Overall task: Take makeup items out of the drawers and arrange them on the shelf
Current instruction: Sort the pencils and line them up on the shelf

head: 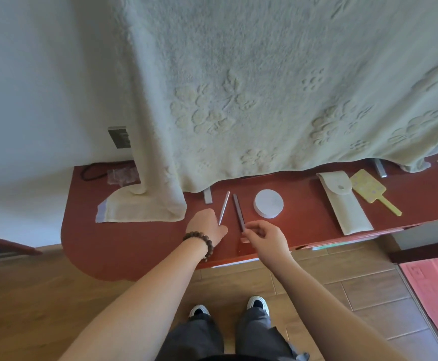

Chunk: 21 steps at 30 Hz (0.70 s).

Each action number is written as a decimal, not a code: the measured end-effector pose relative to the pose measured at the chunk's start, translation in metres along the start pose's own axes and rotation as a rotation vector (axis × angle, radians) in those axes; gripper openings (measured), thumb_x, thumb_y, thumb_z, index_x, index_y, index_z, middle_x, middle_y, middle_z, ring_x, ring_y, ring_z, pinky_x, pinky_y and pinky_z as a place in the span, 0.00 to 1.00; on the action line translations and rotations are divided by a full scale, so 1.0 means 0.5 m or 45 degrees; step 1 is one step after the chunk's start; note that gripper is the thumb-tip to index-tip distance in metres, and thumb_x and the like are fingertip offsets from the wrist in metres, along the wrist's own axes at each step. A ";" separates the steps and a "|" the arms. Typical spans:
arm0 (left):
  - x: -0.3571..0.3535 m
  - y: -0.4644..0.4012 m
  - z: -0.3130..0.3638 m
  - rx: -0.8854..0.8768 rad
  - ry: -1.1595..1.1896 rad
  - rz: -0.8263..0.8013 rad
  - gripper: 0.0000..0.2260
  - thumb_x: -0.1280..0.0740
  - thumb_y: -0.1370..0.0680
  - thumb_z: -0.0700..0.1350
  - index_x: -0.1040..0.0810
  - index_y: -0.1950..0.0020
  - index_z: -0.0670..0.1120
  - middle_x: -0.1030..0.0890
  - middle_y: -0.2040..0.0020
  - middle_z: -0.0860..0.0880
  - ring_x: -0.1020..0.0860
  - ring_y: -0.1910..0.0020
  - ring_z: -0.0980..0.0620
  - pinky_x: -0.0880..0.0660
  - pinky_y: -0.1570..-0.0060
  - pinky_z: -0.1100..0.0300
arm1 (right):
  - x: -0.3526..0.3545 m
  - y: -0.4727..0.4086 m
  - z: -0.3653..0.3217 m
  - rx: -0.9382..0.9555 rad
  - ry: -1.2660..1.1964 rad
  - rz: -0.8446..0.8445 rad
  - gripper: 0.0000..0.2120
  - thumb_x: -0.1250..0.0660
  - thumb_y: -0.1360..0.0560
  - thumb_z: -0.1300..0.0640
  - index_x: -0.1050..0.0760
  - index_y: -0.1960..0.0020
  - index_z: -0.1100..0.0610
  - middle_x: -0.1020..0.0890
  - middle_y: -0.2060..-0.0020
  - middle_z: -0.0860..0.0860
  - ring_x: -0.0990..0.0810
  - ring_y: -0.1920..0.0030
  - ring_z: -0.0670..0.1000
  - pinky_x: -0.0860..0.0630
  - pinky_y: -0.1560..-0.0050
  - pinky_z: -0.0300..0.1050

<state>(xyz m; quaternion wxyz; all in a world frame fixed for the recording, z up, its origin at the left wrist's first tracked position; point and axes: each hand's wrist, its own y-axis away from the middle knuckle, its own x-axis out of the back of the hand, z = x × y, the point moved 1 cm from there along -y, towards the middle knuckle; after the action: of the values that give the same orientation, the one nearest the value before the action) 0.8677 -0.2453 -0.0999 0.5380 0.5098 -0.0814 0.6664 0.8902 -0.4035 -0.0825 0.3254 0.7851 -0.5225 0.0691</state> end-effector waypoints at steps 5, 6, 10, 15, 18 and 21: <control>0.028 0.048 0.018 -0.262 0.402 -0.055 0.02 0.32 0.29 0.45 0.24 0.57 0.50 0.21 0.59 0.54 0.22 0.58 0.53 0.25 0.57 0.59 | 0.053 -0.019 -0.073 0.140 -0.057 -0.030 0.15 0.34 0.24 0.52 0.26 0.38 0.50 0.19 0.50 0.43 0.21 0.52 0.43 0.28 0.58 0.32; 0.039 0.060 0.027 -0.290 0.462 -0.075 0.02 0.32 0.28 0.44 0.23 0.57 0.50 0.20 0.59 0.53 0.20 0.59 0.53 0.23 0.56 0.59 | 0.063 -0.021 -0.092 0.184 -0.103 -0.069 0.17 0.34 0.23 0.51 0.28 0.35 0.49 0.20 0.47 0.42 0.21 0.48 0.43 0.28 0.52 0.34; 0.079 0.105 0.061 -0.312 0.771 -0.198 0.04 0.33 0.25 0.36 0.22 0.54 0.44 0.17 0.61 0.49 0.16 0.61 0.50 0.19 0.53 0.56 | 0.101 -0.031 -0.160 0.322 -0.322 -0.219 0.21 0.36 0.22 0.51 0.33 0.30 0.48 0.20 0.41 0.44 0.20 0.43 0.42 0.27 0.38 0.42; 0.107 0.134 0.087 -0.274 1.083 -0.229 0.05 0.35 0.23 0.35 0.22 0.49 0.39 0.18 0.61 0.43 0.16 0.60 0.40 0.19 0.54 0.45 | 0.127 -0.029 -0.202 0.376 -0.530 -0.431 0.15 0.38 0.21 0.64 0.27 0.35 0.58 0.17 0.46 0.53 0.16 0.48 0.50 0.21 0.47 0.42; 0.115 0.141 0.100 -0.242 1.176 -0.220 0.07 0.37 0.21 0.37 0.21 0.46 0.40 0.17 0.58 0.39 0.17 0.59 0.40 0.19 0.54 0.45 | 0.132 -0.027 -0.208 0.376 -0.622 -0.483 0.14 0.39 0.22 0.69 0.26 0.38 0.62 0.17 0.48 0.58 0.16 0.50 0.53 0.20 0.53 0.41; 0.117 0.142 0.110 -0.190 1.224 -0.216 0.08 0.38 0.20 0.37 0.21 0.45 0.37 0.17 0.55 0.36 0.16 0.57 0.40 0.19 0.53 0.48 | 0.138 -0.030 -0.208 0.384 -0.677 -0.518 0.13 0.38 0.23 0.69 0.24 0.40 0.61 0.16 0.51 0.59 0.15 0.51 0.55 0.19 0.53 0.44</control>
<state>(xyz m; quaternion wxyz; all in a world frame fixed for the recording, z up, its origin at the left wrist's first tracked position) 0.8491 -0.2733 0.0019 0.6022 0.1096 0.1704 0.7722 0.9576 -0.3926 0.0228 0.0659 0.9026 -0.4059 -0.1274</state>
